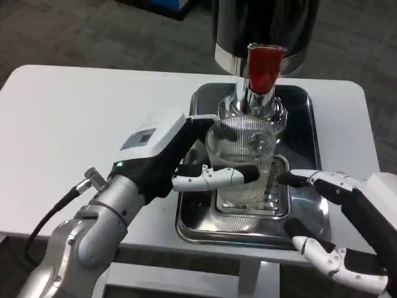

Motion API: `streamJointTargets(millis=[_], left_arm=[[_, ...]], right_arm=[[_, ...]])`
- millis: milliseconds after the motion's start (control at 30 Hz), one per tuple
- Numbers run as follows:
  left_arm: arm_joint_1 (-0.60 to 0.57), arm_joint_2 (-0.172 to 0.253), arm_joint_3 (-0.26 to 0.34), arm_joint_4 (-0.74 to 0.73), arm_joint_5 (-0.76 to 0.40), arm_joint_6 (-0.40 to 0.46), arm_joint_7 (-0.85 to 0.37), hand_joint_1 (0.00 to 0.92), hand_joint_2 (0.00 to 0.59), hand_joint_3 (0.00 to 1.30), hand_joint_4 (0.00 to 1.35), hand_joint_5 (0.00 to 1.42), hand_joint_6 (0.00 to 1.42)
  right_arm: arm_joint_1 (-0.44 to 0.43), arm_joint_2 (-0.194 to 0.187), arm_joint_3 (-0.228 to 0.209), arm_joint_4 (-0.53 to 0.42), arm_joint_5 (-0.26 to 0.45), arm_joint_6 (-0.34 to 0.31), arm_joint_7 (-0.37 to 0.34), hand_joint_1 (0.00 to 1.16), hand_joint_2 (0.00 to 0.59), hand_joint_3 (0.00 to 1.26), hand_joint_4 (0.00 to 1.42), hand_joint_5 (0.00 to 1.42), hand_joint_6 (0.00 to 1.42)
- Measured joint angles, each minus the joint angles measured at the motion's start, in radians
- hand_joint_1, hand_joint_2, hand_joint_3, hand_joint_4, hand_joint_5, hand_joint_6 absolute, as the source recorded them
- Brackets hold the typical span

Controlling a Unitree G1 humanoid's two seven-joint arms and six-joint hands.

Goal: Grasp the cup under the faucet to collect the drink, then remove the cup.

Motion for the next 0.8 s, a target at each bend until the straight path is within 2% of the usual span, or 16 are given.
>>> streamJointTargets(millis=[200,400,533,600,800], left_arm=[[0.014,0.003,0.002,-0.028,0.004,0.022,0.0,0.174,0.139,0.17,0.24,0.33,0.26],[0.037,0.004,0.022,-0.063,0.013,0.046,0.003,0.159,0.11,0.08,0.14,0.28,0.23],[0.043,0.003,0.024,-0.079,0.013,0.05,0.003,0.116,0.076,0.0,0.08,0.25,0.19],[0.049,0.003,0.025,-0.085,0.012,0.05,0.003,0.079,0.043,0.0,0.01,0.2,0.16],[0.068,-0.001,0.027,-0.116,0.012,0.071,0.003,0.014,0.013,0.0,0.0,0.09,0.09]], right_arm=[[0.004,0.002,0.0,0.0,0.001,0.0,0.0,0.41,0.451,0.26,0.24,0.18,0.14],[0.013,0.003,0.0,0.0,0.002,0.0,0.0,0.41,0.456,0.26,0.24,0.18,0.14],[0.015,0.003,-0.001,0.0,0.003,-0.001,0.0,0.41,0.459,0.26,0.24,0.18,0.14],[0.017,0.003,-0.001,0.0,0.003,-0.001,0.0,0.41,0.46,0.26,0.24,0.18,0.14],[0.025,0.004,-0.007,0.0,0.006,-0.003,-0.002,0.42,0.461,0.27,0.24,0.18,0.14]])
